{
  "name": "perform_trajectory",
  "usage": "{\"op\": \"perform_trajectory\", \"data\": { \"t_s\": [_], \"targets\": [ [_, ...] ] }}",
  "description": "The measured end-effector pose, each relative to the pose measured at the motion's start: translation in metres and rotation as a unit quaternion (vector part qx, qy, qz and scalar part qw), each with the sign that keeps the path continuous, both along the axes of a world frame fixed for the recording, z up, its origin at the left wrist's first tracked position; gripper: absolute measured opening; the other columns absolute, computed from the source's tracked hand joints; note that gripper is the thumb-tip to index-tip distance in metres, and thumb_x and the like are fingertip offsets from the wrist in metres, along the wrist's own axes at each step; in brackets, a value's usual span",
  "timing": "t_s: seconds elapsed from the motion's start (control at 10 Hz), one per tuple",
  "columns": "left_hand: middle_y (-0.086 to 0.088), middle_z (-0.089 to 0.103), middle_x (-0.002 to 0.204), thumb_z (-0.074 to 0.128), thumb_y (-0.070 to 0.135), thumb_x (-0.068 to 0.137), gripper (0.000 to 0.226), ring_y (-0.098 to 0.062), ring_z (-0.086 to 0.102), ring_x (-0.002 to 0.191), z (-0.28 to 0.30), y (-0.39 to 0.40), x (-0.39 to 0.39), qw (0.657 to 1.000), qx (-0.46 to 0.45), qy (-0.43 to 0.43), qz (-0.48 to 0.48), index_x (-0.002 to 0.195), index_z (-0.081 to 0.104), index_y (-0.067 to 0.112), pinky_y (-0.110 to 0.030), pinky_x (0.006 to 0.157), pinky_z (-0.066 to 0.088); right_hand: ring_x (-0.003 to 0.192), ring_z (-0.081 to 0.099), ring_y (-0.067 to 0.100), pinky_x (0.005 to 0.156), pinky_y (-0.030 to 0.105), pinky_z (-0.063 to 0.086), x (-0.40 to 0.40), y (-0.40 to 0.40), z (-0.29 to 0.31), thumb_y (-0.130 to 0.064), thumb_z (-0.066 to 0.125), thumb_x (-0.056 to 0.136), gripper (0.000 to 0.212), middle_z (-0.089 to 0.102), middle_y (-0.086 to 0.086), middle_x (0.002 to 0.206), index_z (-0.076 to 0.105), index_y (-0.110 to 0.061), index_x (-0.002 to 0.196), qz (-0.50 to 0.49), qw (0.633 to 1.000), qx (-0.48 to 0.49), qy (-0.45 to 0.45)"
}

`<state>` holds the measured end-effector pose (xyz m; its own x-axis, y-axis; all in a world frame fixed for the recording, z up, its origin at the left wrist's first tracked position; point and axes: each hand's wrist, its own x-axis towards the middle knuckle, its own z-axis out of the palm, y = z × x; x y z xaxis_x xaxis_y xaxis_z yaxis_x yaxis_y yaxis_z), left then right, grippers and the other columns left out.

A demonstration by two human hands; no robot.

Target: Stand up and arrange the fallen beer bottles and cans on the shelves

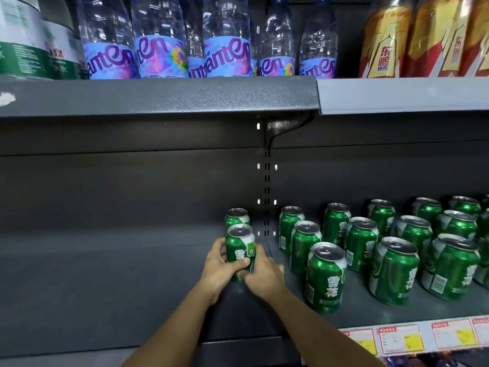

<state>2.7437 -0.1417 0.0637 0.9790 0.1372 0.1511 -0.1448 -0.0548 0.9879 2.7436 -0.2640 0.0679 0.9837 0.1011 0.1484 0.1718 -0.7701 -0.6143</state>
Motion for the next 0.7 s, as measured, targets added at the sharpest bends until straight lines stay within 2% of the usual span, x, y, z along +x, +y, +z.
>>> {"op": "perform_trajectory", "data": {
  "t_s": [0.1,0.2,0.3,0.4,0.5,0.6,0.7],
  "targets": [
    [-0.003,0.068,0.111,0.078,-0.003,0.074,0.054,-0.014,0.065,0.103,-0.001,-0.002,-0.001,1.000,0.021,-0.005,0.013,0.120,0.053,0.012,-0.018,0.077,0.051,0.128,0.046,0.022,0.103,0.039,0.028,-0.002,0.001,-0.001,-0.034,0.060,0.088,0.062,0.054,-0.001,0.134,0.030,-0.022,0.140,0.003,1.000,0.010,0.002],
    [-0.002,0.065,0.113,0.078,-0.002,0.076,0.057,-0.012,0.062,0.105,-0.001,-0.006,-0.006,0.999,0.034,-0.011,0.036,0.123,0.050,0.014,-0.019,0.082,0.050,0.135,0.039,0.022,0.107,0.042,0.028,-0.009,0.004,-0.006,-0.035,0.059,0.088,0.074,0.041,-0.001,0.147,0.019,-0.023,0.148,-0.010,0.999,0.039,-0.015],
    [-0.002,0.060,0.121,0.080,0.004,0.076,0.065,-0.015,0.058,0.110,-0.004,-0.008,-0.013,0.994,0.067,-0.008,0.089,0.130,0.045,0.016,-0.032,0.096,0.049,0.138,0.035,0.022,0.109,0.042,0.028,-0.022,0.002,-0.011,-0.035,0.058,0.090,0.079,0.030,0.000,0.154,0.011,-0.024,0.152,-0.009,0.999,0.044,-0.022],
    [-0.002,0.053,0.127,0.079,0.011,0.078,0.067,-0.014,0.054,0.111,-0.007,-0.013,-0.029,0.986,0.109,-0.003,0.128,0.135,0.043,0.016,-0.030,0.096,0.046,0.141,0.031,0.021,0.112,0.041,0.025,-0.041,-0.005,-0.011,-0.031,0.058,0.092,0.081,0.026,-0.001,0.156,0.007,-0.024,0.153,0.015,0.999,0.026,-0.022],
    [0.000,0.047,0.122,0.077,0.014,0.080,0.063,-0.015,0.050,0.110,-0.005,-0.022,-0.046,0.977,0.149,-0.004,0.151,0.134,0.044,0.016,-0.031,0.099,0.043,0.143,0.026,0.018,0.112,0.039,0.023,-0.059,-0.013,-0.008,-0.028,0.055,0.093,0.077,0.024,-0.004,0.156,0.007,-0.024,0.154,0.034,0.998,0.012,-0.051],
    [-0.004,0.050,0.120,0.076,0.015,0.082,0.054,-0.020,0.053,0.113,-0.006,-0.033,-0.064,0.972,0.171,-0.017,0.160,0.128,0.048,0.017,-0.037,0.100,0.044,0.139,0.032,0.017,0.110,0.037,0.024,-0.086,-0.027,0.000,-0.022,0.051,0.094,0.069,0.032,-0.003,0.152,0.016,-0.022,0.153,0.043,0.993,0.008,-0.111],
    [-0.008,0.049,0.125,0.073,0.015,0.085,0.054,-0.024,0.052,0.117,-0.003,-0.046,-0.077,0.967,0.182,-0.034,0.175,0.132,0.047,0.015,-0.035,0.099,0.042,0.137,0.035,0.015,0.110,0.034,0.022,-0.107,-0.039,0.000,-0.018,0.048,0.093,0.064,0.038,-0.005,0.148,0.023,-0.024,0.150,0.048,0.988,0.011,-0.150]
  ]
}}
